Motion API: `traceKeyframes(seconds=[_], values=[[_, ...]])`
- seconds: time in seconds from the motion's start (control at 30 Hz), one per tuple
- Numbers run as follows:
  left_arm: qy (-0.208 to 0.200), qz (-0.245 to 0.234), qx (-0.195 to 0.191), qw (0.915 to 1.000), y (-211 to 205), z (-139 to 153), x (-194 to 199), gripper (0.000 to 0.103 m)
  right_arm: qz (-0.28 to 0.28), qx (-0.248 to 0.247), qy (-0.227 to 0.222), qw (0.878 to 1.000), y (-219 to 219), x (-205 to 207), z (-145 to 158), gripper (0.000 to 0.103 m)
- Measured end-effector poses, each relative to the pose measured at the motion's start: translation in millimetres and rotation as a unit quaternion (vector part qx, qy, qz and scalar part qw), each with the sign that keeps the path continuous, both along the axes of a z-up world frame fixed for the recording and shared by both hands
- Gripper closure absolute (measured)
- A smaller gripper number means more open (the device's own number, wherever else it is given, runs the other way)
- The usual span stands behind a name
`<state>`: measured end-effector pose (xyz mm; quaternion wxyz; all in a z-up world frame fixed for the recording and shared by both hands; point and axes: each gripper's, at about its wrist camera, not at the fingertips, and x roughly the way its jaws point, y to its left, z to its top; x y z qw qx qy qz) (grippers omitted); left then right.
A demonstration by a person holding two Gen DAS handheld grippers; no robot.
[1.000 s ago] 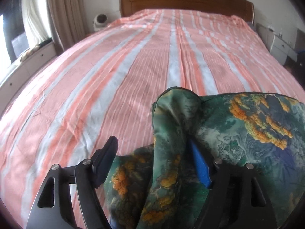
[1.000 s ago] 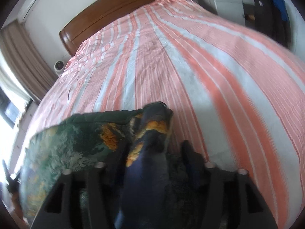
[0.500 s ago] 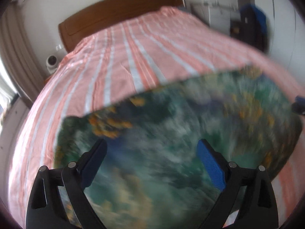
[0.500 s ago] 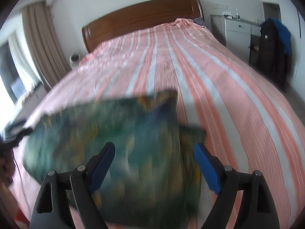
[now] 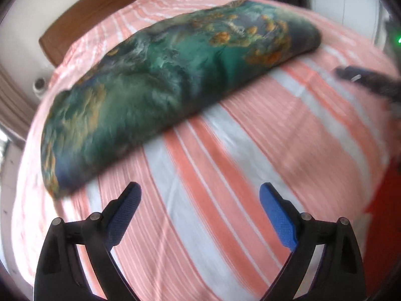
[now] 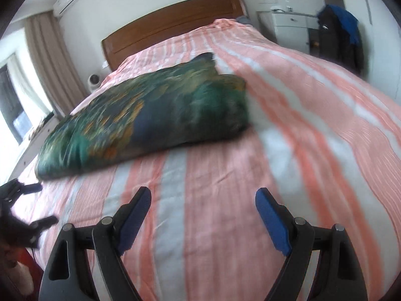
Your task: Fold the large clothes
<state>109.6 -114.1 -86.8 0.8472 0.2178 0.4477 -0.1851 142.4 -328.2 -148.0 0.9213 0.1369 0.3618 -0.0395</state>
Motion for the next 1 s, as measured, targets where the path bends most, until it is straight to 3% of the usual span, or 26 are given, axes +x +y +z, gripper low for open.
traceKeyframes(seconds=[0.23, 0.5, 0.63, 0.7, 0.8, 1.0], values=[[-0.027, 0.078, -0.097, 0.9918, 28.5, 26.7, 0.0, 0.006, 0.027, -0.057, 0.015, 0.998, 28.1, 7.3, -14.4, 0.018], [-0.042, 0.154, -0.106, 0.9814, 49.1, -0.2, 36.0, 0.006, 0.042, -0.063, 0.020, 0.997, 29.5, 4.8, -21.4, 0.014], [-0.031, 0.183, -0.074, 0.9798, 54.4, -29.1, 49.2, 0.006, 0.043, -0.062, 0.020, 0.997, 31.4, 4.4, -22.5, 0.013], [-0.022, 0.188, -0.073, 0.9793, 57.2, -41.6, 49.9, 0.003, 0.043, -0.060, 0.020, 0.997, 30.9, 4.2, -22.7, 0.013], [-0.043, 0.197, -0.099, 0.9745, 65.6, -48.0, 42.6, 0.000, 0.045, -0.057, 0.021, 0.997, 30.5, 5.4, -22.6, 0.012], [-0.039, 0.186, -0.091, 0.9775, 67.7, -46.8, 36.0, 0.000, 0.049, -0.053, 0.022, 0.997, 29.9, 5.7, -23.6, 0.010]])
